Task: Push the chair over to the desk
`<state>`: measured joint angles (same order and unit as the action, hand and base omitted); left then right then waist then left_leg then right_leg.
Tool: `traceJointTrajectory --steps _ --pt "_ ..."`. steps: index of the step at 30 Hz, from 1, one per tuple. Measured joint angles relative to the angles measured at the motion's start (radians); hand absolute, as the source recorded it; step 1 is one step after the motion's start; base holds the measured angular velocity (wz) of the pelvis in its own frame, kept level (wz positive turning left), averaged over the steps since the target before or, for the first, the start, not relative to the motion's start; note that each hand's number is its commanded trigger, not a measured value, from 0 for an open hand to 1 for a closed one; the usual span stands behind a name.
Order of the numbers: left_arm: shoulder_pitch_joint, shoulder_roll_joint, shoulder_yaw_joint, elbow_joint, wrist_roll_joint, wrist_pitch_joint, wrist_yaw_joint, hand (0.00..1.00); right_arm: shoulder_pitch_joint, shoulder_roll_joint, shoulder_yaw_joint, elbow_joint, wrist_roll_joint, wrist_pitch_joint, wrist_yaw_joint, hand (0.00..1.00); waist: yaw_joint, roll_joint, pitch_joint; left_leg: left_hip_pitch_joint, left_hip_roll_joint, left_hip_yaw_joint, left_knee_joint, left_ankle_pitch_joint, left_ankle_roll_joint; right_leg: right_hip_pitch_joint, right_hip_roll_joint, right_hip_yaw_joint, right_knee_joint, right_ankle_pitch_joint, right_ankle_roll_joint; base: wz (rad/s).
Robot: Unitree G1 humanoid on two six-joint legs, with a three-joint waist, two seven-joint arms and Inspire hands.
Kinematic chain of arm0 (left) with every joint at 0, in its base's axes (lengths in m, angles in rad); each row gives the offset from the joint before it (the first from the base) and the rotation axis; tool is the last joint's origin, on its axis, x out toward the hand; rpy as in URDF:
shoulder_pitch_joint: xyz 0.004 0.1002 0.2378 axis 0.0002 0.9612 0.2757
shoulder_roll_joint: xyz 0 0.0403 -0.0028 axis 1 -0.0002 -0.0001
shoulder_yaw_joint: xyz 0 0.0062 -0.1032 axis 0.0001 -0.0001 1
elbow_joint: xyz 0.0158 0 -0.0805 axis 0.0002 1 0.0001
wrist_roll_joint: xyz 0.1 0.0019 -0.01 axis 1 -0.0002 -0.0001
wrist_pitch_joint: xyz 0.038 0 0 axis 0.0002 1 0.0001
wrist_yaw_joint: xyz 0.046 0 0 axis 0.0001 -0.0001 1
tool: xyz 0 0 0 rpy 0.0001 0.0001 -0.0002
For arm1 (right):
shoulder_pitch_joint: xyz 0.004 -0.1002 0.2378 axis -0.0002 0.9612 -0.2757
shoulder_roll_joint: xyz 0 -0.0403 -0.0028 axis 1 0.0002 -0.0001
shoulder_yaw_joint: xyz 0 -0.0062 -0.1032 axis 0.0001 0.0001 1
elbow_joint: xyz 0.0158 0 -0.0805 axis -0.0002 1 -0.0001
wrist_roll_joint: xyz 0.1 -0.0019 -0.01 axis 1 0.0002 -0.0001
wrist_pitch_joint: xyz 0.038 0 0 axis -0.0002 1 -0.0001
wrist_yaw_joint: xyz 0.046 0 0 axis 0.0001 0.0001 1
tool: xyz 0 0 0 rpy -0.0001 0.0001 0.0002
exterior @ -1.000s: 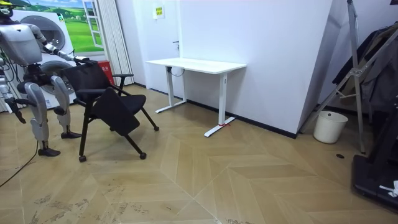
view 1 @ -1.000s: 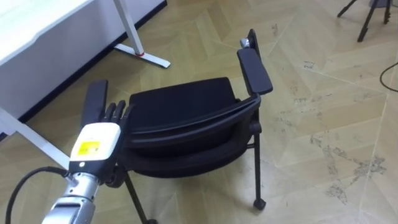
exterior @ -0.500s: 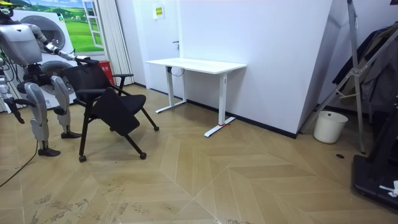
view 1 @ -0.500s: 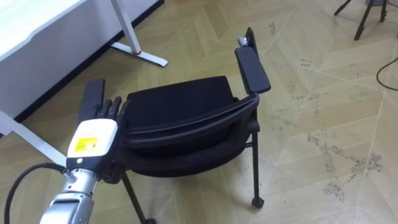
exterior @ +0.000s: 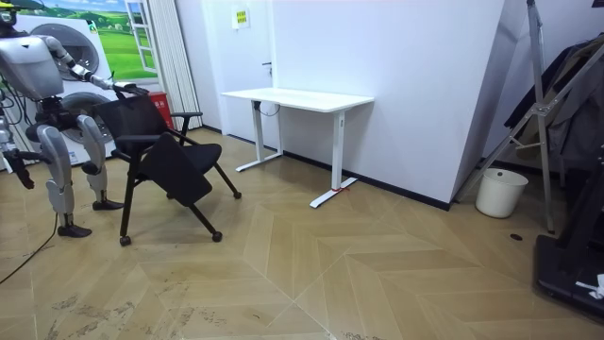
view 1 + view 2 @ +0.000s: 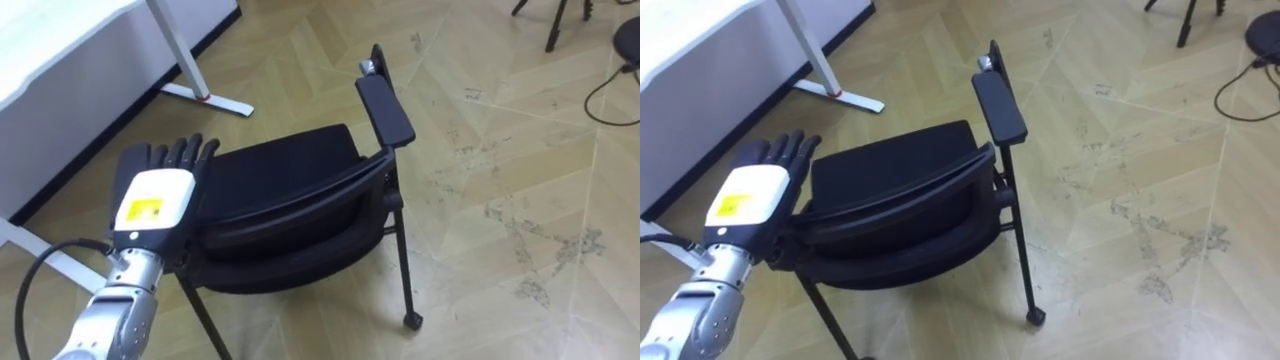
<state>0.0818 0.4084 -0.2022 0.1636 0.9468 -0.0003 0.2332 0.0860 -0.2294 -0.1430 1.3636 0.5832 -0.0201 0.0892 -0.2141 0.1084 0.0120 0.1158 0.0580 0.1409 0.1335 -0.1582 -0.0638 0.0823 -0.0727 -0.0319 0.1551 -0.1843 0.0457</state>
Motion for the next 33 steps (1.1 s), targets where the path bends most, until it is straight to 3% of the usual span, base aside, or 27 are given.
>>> traceJointTrajectory --steps 10,26,33 --pt "-0.002 0.000 0.000 0.034 0.007 0.006 -0.047 1.00 0.011 -0.001 -0.009 0.000 -0.024 0.000 0.012 0.00 -0.002 -0.001 0.0008 -0.001 0.000 0.001 0.000 0.000 0.000 0.001 0.000 -0.002 -0.001 0.000 0.000 0.00" --pt "-0.020 -0.003 0.000 0.043 0.009 -0.008 -0.018 1.00 0.003 0.000 -0.014 -0.001 -0.053 -0.001 0.022 0.00 -0.006 -0.011 0.0071 -0.001 0.000 0.011 0.000 0.000 0.000 0.000 0.000 0.002 -0.002 0.000 0.000 0.00" --pt "-0.020 -0.003 0.000 0.043 0.009 -0.016 -0.018 1.00 -0.005 0.000 -0.038 -0.002 -0.056 -0.003 0.024 0.00 -0.001 -0.005 0.0003 -0.004 0.000 0.018 0.000 0.000 0.000 -0.008 0.001 0.014 -0.001 0.000 0.000 -0.03"
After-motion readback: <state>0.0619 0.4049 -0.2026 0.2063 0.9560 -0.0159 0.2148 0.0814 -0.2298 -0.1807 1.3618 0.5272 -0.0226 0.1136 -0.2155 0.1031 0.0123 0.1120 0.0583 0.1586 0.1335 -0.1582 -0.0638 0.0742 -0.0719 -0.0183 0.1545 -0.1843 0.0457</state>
